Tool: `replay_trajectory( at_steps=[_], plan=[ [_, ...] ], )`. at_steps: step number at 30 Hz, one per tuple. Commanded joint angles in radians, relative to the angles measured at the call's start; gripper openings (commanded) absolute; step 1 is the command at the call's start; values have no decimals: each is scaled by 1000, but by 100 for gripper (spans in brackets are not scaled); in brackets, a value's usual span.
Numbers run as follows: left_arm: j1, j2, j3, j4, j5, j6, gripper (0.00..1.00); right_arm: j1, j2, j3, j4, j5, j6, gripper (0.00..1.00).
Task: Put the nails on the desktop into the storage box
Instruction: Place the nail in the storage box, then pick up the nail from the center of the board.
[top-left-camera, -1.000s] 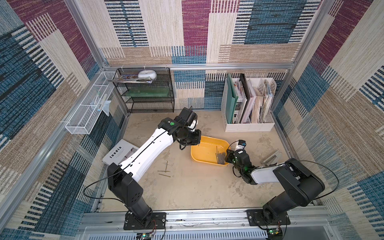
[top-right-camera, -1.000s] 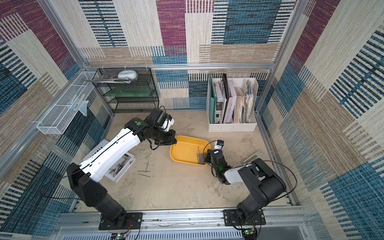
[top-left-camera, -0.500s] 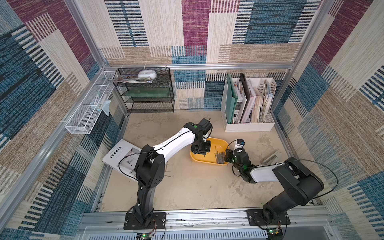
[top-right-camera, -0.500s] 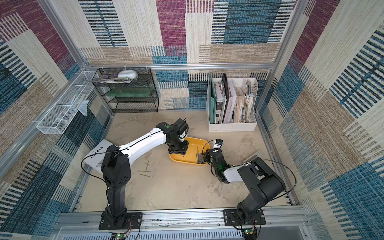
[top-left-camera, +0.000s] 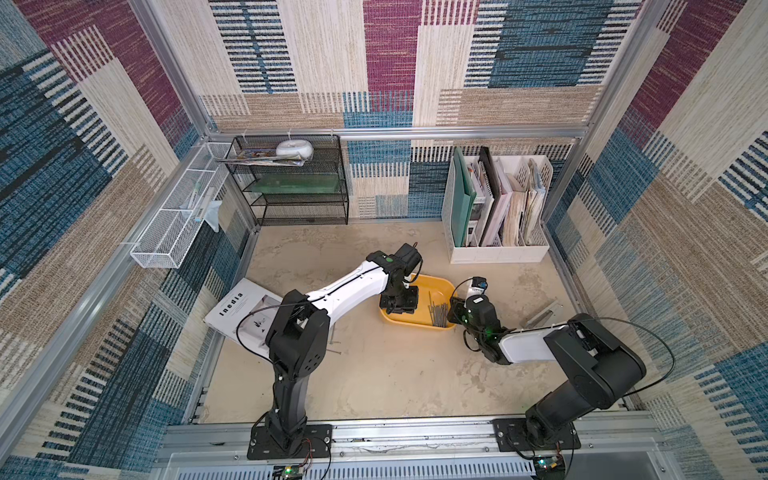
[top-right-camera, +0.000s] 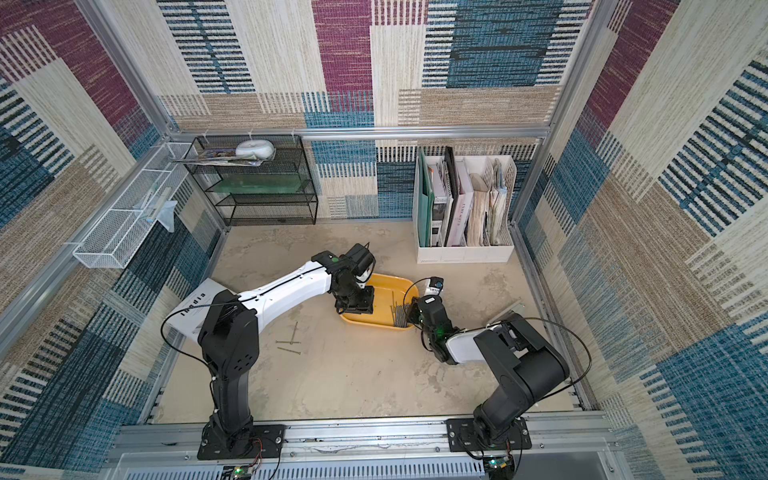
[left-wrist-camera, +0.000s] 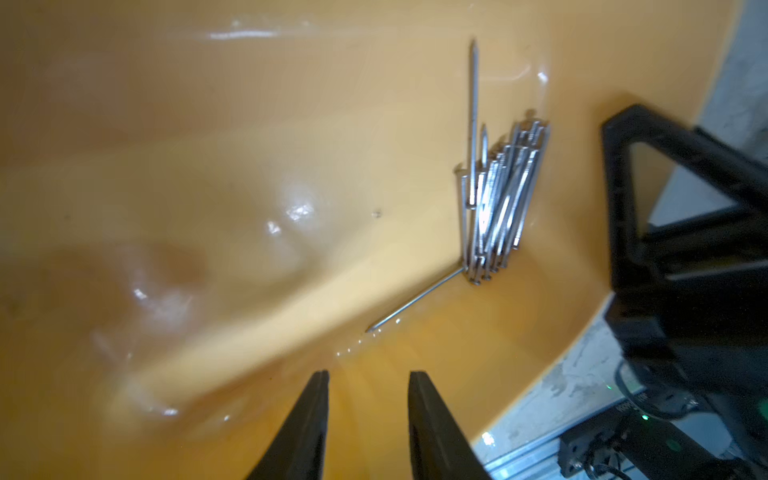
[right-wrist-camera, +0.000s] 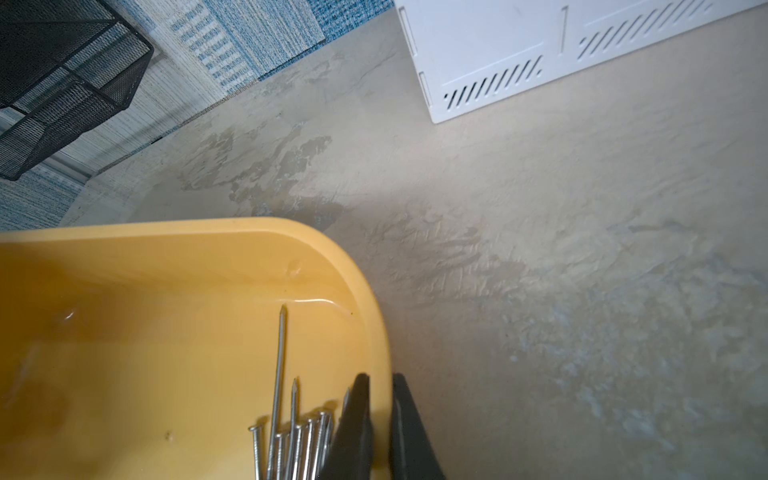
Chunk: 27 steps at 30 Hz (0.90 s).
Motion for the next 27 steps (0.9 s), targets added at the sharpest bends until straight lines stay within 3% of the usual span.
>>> replay_trajectory(
  at_steps=[1,7,13,20,27],
  plan=[
    [5,-71,-5,-17,-14,-11,38,1,1,1,-38,4,-11,0],
    [91,-313,-183,-32,-63,1,39,1,-1,1,-41,5,-8,0],
    [312,-519,-479,-6,-87,33,42,1,-9,-22,6,26,-10,0],
    [382,-440,-528,30,-107,72,42,1,-1,-3,-15,14,-25,0],
    [408,-325,-574,33,-176,103,33,1,-6,-6,-26,16,-37,0]
  ],
)
